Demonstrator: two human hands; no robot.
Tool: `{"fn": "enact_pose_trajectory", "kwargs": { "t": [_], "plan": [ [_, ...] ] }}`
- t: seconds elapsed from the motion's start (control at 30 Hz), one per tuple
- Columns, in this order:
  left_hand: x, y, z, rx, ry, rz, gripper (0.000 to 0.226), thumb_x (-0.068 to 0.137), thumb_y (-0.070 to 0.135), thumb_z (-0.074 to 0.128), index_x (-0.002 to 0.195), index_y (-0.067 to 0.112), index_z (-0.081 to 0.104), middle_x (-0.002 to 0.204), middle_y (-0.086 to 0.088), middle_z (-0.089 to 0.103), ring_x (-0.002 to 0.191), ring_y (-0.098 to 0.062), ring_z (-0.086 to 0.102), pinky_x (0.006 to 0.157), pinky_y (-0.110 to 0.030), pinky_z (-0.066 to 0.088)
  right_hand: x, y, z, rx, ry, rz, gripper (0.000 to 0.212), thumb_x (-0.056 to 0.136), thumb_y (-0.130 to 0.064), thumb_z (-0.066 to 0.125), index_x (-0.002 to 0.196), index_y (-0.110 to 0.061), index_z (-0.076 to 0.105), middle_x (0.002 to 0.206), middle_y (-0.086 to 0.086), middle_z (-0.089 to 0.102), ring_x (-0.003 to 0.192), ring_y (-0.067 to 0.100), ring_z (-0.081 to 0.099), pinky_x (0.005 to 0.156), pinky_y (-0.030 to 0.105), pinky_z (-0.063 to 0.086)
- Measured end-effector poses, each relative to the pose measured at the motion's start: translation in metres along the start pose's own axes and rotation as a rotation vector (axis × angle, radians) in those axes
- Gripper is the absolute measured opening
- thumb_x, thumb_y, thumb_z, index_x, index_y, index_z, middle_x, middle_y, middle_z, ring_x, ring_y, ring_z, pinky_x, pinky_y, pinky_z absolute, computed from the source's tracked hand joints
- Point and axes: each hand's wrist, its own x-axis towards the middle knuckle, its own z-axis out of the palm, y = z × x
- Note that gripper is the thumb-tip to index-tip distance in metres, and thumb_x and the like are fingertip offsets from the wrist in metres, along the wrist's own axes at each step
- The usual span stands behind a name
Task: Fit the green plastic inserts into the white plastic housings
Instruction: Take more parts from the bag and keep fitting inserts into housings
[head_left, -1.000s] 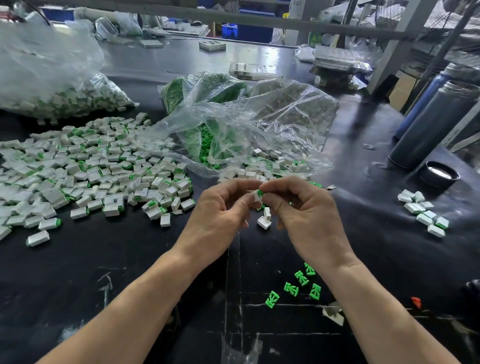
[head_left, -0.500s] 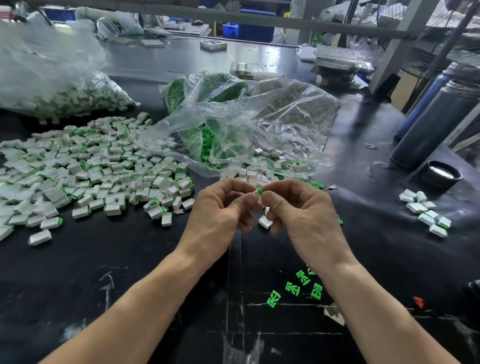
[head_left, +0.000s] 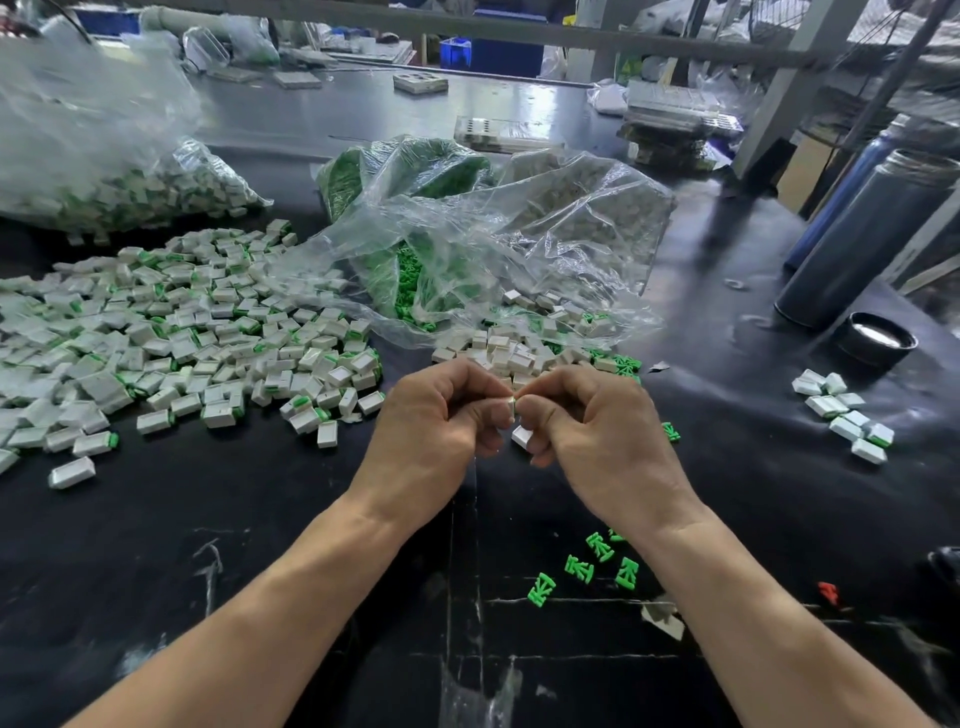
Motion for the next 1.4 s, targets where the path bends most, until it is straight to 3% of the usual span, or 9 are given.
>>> {"fn": "enact_pose_trajectory", "kwargs": {
  "t": [0.1, 0.27, 0.57, 0.77, 0.87, 0.97, 1.07, 1.13, 1.4],
  "plan": [
    [0.000, 0.000, 0.004, -0.095, 0.042, -0.010, 0.016, 0.091, -0.010, 0.066, 0.088, 0.005, 0.072, 0.075, -0.014, 0.073, 0.063, -0.020, 0.066, 0.062, -0.031, 0.061, 0.000, -0.001, 0.006, 0.110, 0.053, 0.044, 0.022, 0.095, -0.008, 0.072, 0.082, -0.025, 0.074, 0.068, -0.009, 0.072, 0.056, 0.007, 0.067, 0.052, 0.021, 0.055],
    [0.000, -0.003, 0.008, -0.141, 0.093, -0.008, 0.020, 0.091, -0.009, 0.065, 0.084, 0.009, 0.072, 0.073, -0.009, 0.075, 0.060, -0.018, 0.067, 0.059, -0.027, 0.059, -0.002, -0.002, 0.014, 0.196, 0.119, 0.086, 0.023, 0.095, -0.006, 0.072, 0.080, -0.023, 0.073, 0.068, -0.005, 0.074, 0.054, 0.006, 0.067, 0.051, 0.022, 0.054],
    [-0.003, -0.008, 0.015, -0.190, 0.177, -0.049, 0.022, 0.092, -0.010, 0.063, 0.083, 0.007, 0.072, 0.070, -0.009, 0.074, 0.057, -0.017, 0.069, 0.056, -0.027, 0.058, -0.007, -0.003, 0.026, 0.236, 0.200, 0.127, 0.021, 0.097, -0.004, 0.069, 0.082, -0.018, 0.074, 0.068, 0.002, 0.074, 0.051, 0.014, 0.064, 0.053, 0.039, 0.060],
    [-0.003, -0.005, 0.016, -0.189, 0.186, -0.052, 0.017, 0.093, -0.009, 0.063, 0.086, 0.003, 0.071, 0.071, -0.013, 0.074, 0.058, -0.025, 0.070, 0.057, -0.040, 0.063, -0.008, -0.003, 0.031, 0.312, 0.221, 0.174, 0.018, 0.097, -0.003, 0.067, 0.083, -0.012, 0.073, 0.059, -0.002, 0.068, 0.049, 0.009, 0.060, 0.048, 0.025, 0.051],
    [0.001, 0.000, 0.013, -0.155, 0.109, -0.037, 0.016, 0.094, -0.007, 0.063, 0.090, 0.005, 0.072, 0.078, -0.015, 0.075, 0.066, -0.025, 0.070, 0.067, -0.042, 0.064, -0.003, -0.002, 0.021, 0.231, 0.201, 0.144, 0.019, 0.097, -0.006, 0.068, 0.083, -0.019, 0.073, 0.061, -0.008, 0.070, 0.051, 0.004, 0.062, 0.050, 0.025, 0.053],
    [0.002, -0.001, 0.009, -0.051, 0.058, -0.016, 0.014, 0.095, -0.003, 0.066, 0.094, 0.009, 0.074, 0.082, -0.008, 0.075, 0.071, -0.015, 0.068, 0.071, -0.036, 0.061, 0.001, 0.003, 0.012, 0.035, 0.158, 0.046, 0.017, 0.095, -0.013, 0.073, 0.084, -0.025, 0.074, 0.073, -0.013, 0.072, 0.063, 0.008, 0.066, 0.062, 0.039, 0.060],
    [0.005, -0.004, 0.002, 0.111, 0.056, 0.016, 0.010, 0.090, 0.005, 0.075, 0.092, 0.015, 0.076, 0.089, 0.000, 0.074, 0.079, -0.010, 0.067, 0.075, -0.037, 0.059, 0.001, 0.006, 0.012, -0.012, 0.132, 0.014, 0.017, 0.094, -0.013, 0.074, 0.086, -0.028, 0.074, 0.073, -0.017, 0.070, 0.066, 0.008, 0.065, 0.069, 0.044, 0.061],
    [0.006, -0.003, 0.000, 0.083, 0.060, 0.003, 0.010, 0.088, 0.005, 0.077, 0.091, 0.014, 0.077, 0.089, -0.001, 0.075, 0.082, -0.012, 0.069, 0.076, -0.036, 0.060, 0.002, 0.007, 0.014, -0.018, 0.147, 0.010, 0.015, 0.094, -0.013, 0.074, 0.088, -0.027, 0.075, 0.075, -0.015, 0.071, 0.067, 0.008, 0.066, 0.070, 0.044, 0.061],
    [0.005, -0.001, 0.000, -0.107, 0.091, -0.035, 0.012, 0.084, -0.004, 0.077, 0.086, 0.008, 0.079, 0.081, -0.006, 0.078, 0.070, -0.018, 0.069, 0.066, -0.030, 0.063, -0.002, 0.009, 0.022, 0.117, 0.178, 0.060, 0.023, 0.096, -0.009, 0.070, 0.082, -0.027, 0.071, 0.064, -0.004, 0.069, 0.054, 0.011, 0.064, 0.052, 0.028, 0.055]
  ]
}}
